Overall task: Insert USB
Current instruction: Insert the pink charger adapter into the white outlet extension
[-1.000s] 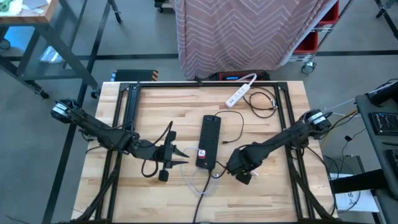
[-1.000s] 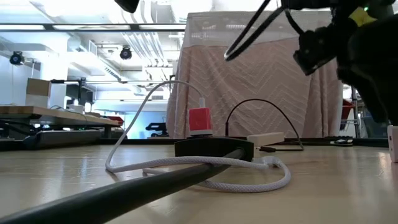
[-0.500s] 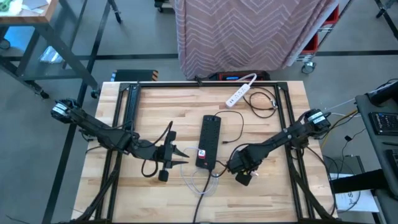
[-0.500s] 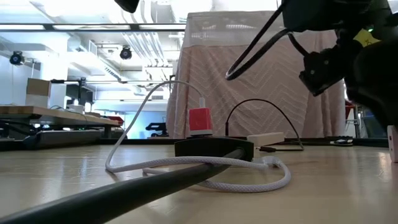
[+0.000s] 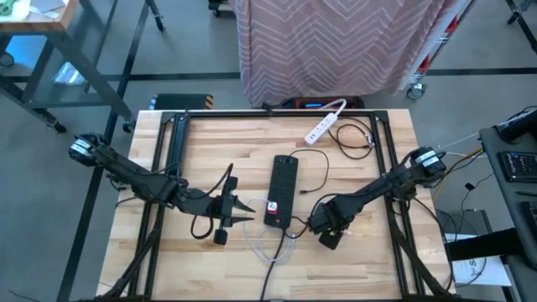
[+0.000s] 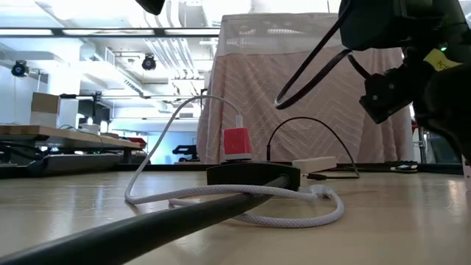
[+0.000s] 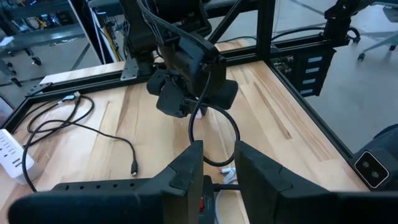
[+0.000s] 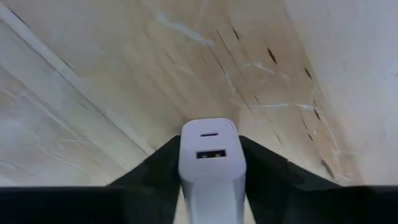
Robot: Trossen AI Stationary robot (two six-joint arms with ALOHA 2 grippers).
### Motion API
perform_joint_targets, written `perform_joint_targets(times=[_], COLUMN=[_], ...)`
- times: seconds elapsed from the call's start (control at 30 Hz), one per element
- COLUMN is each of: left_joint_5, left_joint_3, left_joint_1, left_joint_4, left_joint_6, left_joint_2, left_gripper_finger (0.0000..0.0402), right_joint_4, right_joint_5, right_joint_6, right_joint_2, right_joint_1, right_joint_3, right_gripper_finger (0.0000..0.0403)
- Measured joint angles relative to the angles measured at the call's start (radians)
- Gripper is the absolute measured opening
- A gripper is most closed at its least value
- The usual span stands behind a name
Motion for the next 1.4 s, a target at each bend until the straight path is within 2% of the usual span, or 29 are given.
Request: perform_joint_targets(times=[0.4,0.6,0.9,1.07,1.23,1.4], left_joint_5=[0.0,0.0,0.0,0.0,0.0,0.0], left_joint_3=[0.0,0.0,0.0,0.0,0.0,0.0], left_joint_1=[0.0,0.0,0.0,0.0,0.0,0.0], left_joint_4=[0.0,0.0,0.0,0.0,0.001,0.0], left_joint_6=[0.0,0.0,0.0,0.0,0.0,0.0], left_joint_2=[0.0,0.0,0.0,0.0,0.0,0.0], left_gripper_finger=[0.0091,0.0099,0.0112,0.012,0.0124,0.0118], right_joint_4=[0.001,0.001,-0.002,0.012,0.112,0.343], right_joint_5=[0.01,0.121,0.197,0.276,0.372,0.433], right_joint_6=[-0.035,-0.072,-0.156,-0.209,-0.259,-0.346], right_joint_2=[-0.003,-0.004,-0.004,-0.011,-0.015,-0.015], right_joint_1=[0.01,0.002,0.005,0.053,0.116,0.17], right_joint_3=[0.1,0.168,0.263,0.287,0.277,0.241], right_gripper_finger=[0.0099,0.0099,0.0099,0.0099,0.0099,0.0099])
